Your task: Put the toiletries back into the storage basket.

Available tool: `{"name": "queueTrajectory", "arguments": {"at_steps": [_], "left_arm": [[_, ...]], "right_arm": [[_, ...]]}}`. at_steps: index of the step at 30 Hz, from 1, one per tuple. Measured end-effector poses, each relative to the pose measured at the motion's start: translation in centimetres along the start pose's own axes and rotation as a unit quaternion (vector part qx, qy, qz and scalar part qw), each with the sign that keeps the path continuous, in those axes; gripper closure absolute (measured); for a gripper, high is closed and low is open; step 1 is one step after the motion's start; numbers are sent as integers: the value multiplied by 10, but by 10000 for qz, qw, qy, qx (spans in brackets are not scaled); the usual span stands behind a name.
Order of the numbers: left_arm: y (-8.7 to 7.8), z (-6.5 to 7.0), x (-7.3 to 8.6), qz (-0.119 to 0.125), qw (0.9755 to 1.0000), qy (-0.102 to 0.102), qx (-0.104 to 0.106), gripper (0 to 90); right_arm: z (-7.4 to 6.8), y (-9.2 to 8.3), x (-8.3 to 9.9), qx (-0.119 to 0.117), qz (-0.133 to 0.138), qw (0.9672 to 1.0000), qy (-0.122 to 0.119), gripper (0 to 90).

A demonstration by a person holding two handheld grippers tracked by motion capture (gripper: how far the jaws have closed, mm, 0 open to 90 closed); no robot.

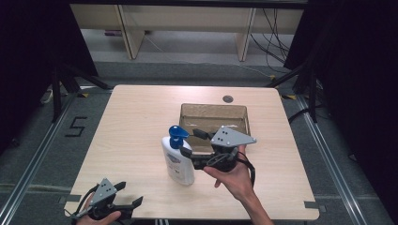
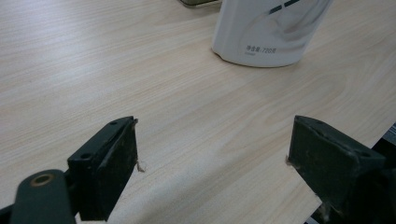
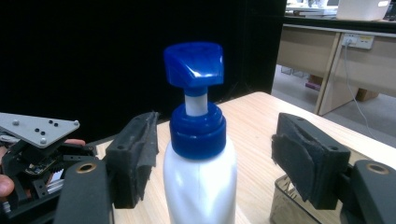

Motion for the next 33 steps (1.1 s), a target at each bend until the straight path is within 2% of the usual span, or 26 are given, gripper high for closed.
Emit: {"name": "queueTrajectory", "arguments": {"at_steps": [2, 4, 7, 16, 19, 20, 21, 22, 23, 26, 28, 29, 33], "left_arm": [[-1, -1, 1, -80, 9999, 61, -4, 149], [-1, -1, 1, -86, 9999, 16, -54, 150], [0, 0, 0, -8, 10000, 6, 1, 150], [1, 1, 0, -23, 10000, 23, 26, 150], [1, 1, 0, -22, 10000, 29, 26, 150], [1, 1, 0, -22, 10000, 29, 26, 149], [0, 1, 0, -33, 10000, 38, 19, 149], [0, 1, 0, -10, 10000, 23, 22, 150], [0, 1, 0, -10, 10000, 23, 22, 149], [0, 1, 0, 0, 10000, 17, 32, 150], [0, 1, 0, -38, 10000, 45, 27, 150], [-1, 0, 1, -92, 9999, 79, 21, 150], [0, 1, 1, -57, 10000, 45, 31, 150]], "right_arm": [[-2, 2, -3, -73, 74, 9999, 6, 349], [-3, 2, -4, -76, 39, 10000, -37, 373], [-6, 7, -8, -175, 32, 9998, -81, 423], [-11, 19, -7, -461, -34, 9989, 117, 512], [-13, 22, -12, -477, 77, 9988, -7, 540], [-13, 22, -12, -477, 77, 9988, -7, 540], [-15, 22, -12, -506, 4, 9987, 110, 548], [-15, 26, -14, -484, 27, 9988, -50, 567], [-15, 27, -14, -477, 35, 9988, -89, 576], [-17, 29, -14, -551, -44, 9985, -5, 592], [-16, 31, -15, -514, -4, 9987, -74, 596], [-19, 30, -14, -563, -82, 9984, 28, 597], [-17, 33, -14, -558, -27, 9984, -36, 606]]}}
Point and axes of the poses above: each handheld gripper's, and its own axes: y roughly forward along the jaws, x roughly out of its underside, z roughly to its right, the point moved 9 cm from there along y, roughly forward along the jaws, and after that the axes turned 13 degrees about x, right-handed, at the moved point
